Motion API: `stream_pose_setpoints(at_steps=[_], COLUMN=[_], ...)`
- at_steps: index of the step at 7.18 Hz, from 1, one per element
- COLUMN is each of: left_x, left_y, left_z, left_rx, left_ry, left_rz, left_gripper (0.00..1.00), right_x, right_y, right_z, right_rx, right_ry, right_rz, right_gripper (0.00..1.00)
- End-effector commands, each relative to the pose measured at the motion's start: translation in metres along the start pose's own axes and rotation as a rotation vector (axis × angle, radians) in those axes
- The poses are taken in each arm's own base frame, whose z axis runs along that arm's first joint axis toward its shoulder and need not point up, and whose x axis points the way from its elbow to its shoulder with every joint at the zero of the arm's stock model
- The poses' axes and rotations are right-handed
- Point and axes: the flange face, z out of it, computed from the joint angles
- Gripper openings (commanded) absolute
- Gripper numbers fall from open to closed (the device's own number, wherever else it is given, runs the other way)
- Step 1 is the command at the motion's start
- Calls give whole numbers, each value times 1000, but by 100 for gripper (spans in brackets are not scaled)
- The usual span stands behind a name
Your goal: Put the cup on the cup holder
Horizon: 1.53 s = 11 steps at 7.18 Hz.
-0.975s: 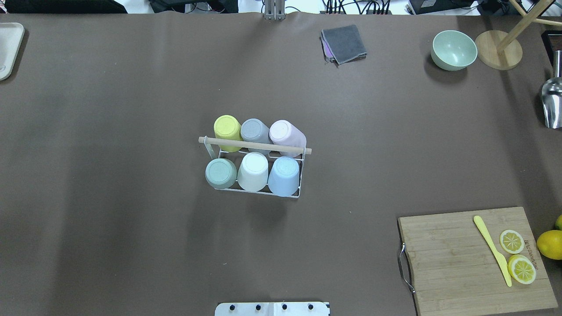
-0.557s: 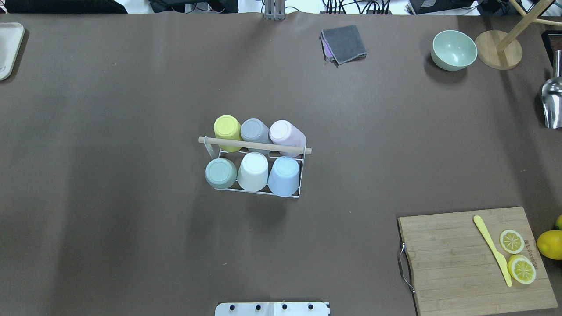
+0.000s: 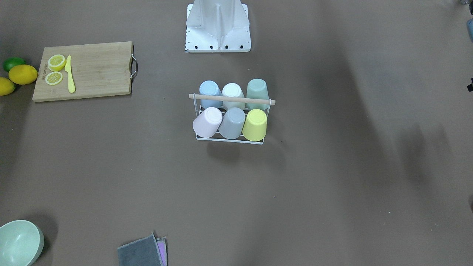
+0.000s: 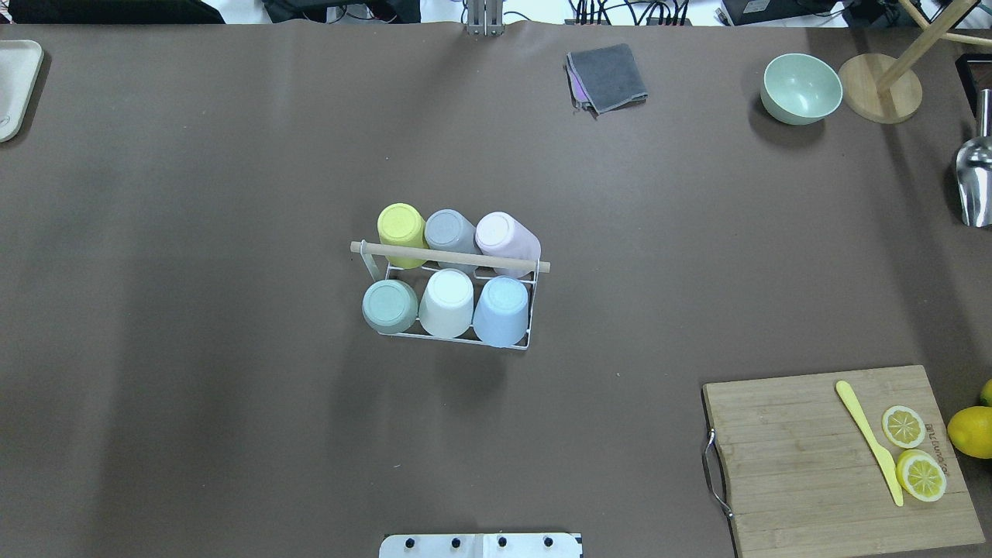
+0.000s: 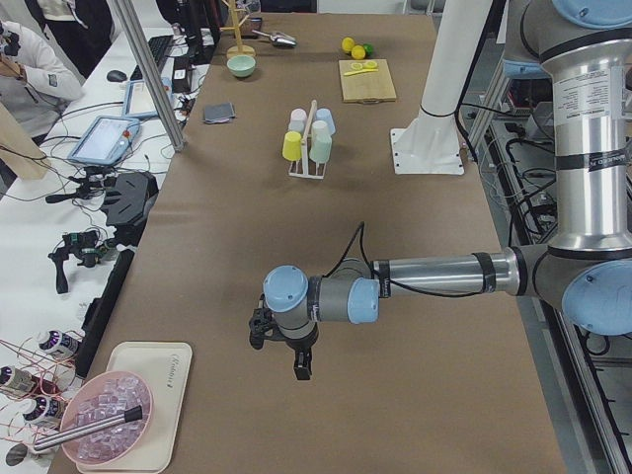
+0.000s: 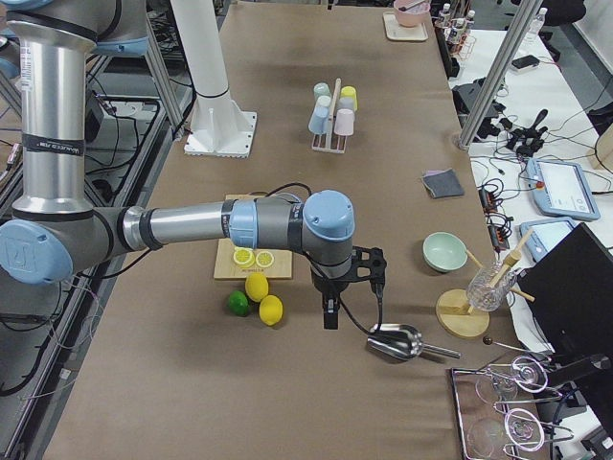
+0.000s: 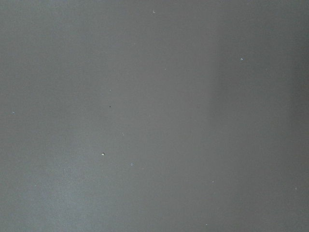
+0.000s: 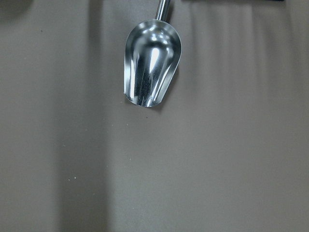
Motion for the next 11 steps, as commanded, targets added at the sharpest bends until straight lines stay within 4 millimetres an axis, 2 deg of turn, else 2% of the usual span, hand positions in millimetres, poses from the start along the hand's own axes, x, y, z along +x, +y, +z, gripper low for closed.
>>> stream_pose_setpoints(at_steps=[1, 6, 9, 11], left_x=[7, 8, -15, -33], left_y=[1, 12, 49, 59], left_z=[-9, -11, 8, 16], left_rx=[8, 8, -26, -41], left_ry=[-2, 9, 5, 1], left_rz=[4, 5, -26, -64], left_gripper=[98, 98, 98, 98], right_x=[9, 21, 22, 23], right_y=[2, 10, 12, 13], right_z=[10, 23, 25, 26], right_rx=[-12, -40, -44, -49], right_ry=[3, 0, -5, -6], right_rz=[7, 41, 45, 49], right_gripper=[100, 100, 100, 100])
